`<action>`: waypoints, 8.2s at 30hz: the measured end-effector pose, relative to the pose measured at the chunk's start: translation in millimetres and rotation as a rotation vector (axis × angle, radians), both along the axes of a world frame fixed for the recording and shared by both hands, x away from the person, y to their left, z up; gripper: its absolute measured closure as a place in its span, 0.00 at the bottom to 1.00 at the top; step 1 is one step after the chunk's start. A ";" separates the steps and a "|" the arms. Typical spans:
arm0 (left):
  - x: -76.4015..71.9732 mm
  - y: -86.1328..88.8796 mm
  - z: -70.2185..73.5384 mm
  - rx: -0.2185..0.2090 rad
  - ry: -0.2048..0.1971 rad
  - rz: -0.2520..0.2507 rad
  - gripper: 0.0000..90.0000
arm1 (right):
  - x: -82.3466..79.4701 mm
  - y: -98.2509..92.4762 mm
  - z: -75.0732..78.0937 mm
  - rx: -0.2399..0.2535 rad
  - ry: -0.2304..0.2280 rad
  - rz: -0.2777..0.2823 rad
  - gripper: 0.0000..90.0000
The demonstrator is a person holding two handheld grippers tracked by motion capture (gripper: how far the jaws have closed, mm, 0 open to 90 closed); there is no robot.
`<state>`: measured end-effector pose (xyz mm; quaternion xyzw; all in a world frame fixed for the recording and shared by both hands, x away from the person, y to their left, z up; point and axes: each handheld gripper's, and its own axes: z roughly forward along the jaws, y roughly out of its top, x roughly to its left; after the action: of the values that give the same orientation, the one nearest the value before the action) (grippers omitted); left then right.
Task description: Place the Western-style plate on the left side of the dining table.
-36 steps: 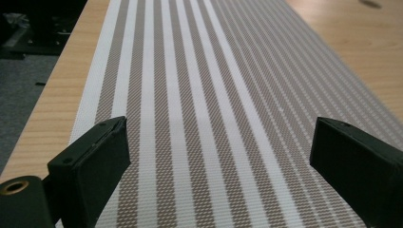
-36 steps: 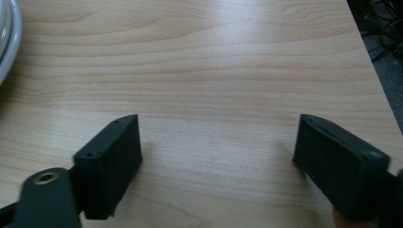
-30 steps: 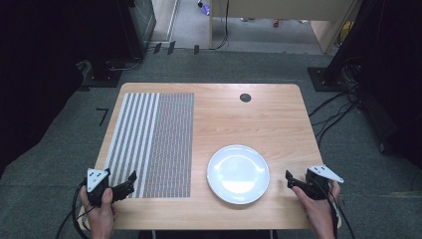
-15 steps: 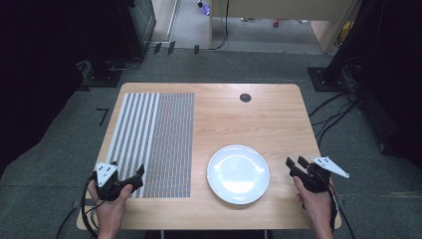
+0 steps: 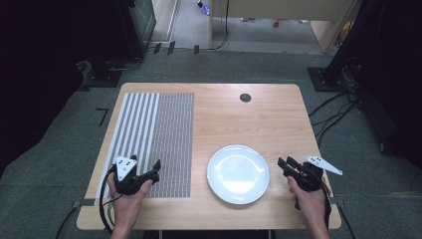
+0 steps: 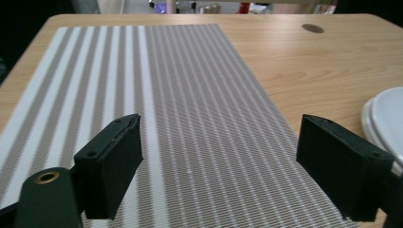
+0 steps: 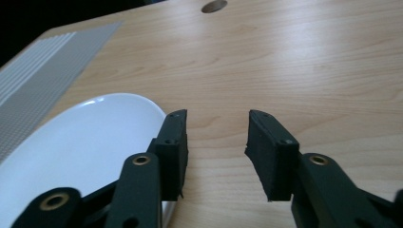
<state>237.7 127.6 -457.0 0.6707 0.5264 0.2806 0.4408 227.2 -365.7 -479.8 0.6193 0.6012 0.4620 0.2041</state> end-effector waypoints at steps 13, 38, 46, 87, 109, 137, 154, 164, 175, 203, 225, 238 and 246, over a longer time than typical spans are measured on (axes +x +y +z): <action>8.9 -47.5 -4.5 -0.044 0.065 -0.095 0.28 | 8.4 12.4 -2.3 0.024 0.014 0.002 0.74; 6.3 -115.9 -23.9 -0.086 0.192 -0.282 0.63 | 0.4 25.0 -19.7 0.122 0.066 0.051 0.92; 4.8 -127.7 -34.0 -0.081 0.239 -0.320 0.70 | -1.7 25.3 -24.8 0.148 0.097 0.048 0.94; 10.5 -120.0 -37.8 -0.147 0.297 -0.309 0.79 | -0.2 22.0 -37.2 0.334 0.165 0.062 1.00; 11.8 -121.2 -42.9 -0.138 0.337 -0.320 0.80 | -3.4 21.1 -36.5 0.331 0.166 0.027 1.00; 14.3 -115.9 -42.2 -0.193 0.367 -0.338 0.80 | -4.6 19.1 -45.3 0.545 0.195 -0.016 0.97; 9.5 -126.8 -35.9 -0.216 0.333 -0.376 0.67 | -8.3 -5.7 -41.2 0.574 0.217 -0.046 0.98; 12.6 -139.4 -38.5 -0.194 0.358 -0.404 0.65 | -9.9 -6.9 -35.1 0.494 0.165 -0.065 0.90; 15.7 -144.4 -42.2 -0.183 0.373 -0.403 0.65 | -12.3 -8.8 -29.6 0.448 0.174 -0.068 0.98; 19.6 -159.3 -46.0 -0.228 0.422 -0.409 0.58 | -11.5 -14.5 -40.0 0.548 0.147 -0.077 0.99; 24.3 -161.1 -45.7 -0.304 0.449 -0.413 0.72 | -10.5 -21.8 -51.7 0.629 0.142 -0.058 0.99; 32.0 -151.5 -41.2 -0.375 0.470 -0.384 0.82 | -11.1 -15.7 -44.9 0.531 0.125 -0.016 0.98; 34.6 -146.8 -39.6 -0.412 0.490 -0.391 0.86 | -12.5 -14.3 -41.3 0.543 0.120 -0.019 0.98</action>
<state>272.3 -19.2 -496.6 0.7031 0.5235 -0.0897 0.4728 214.7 -380.0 -521.2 0.6831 0.4608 0.5667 -0.0010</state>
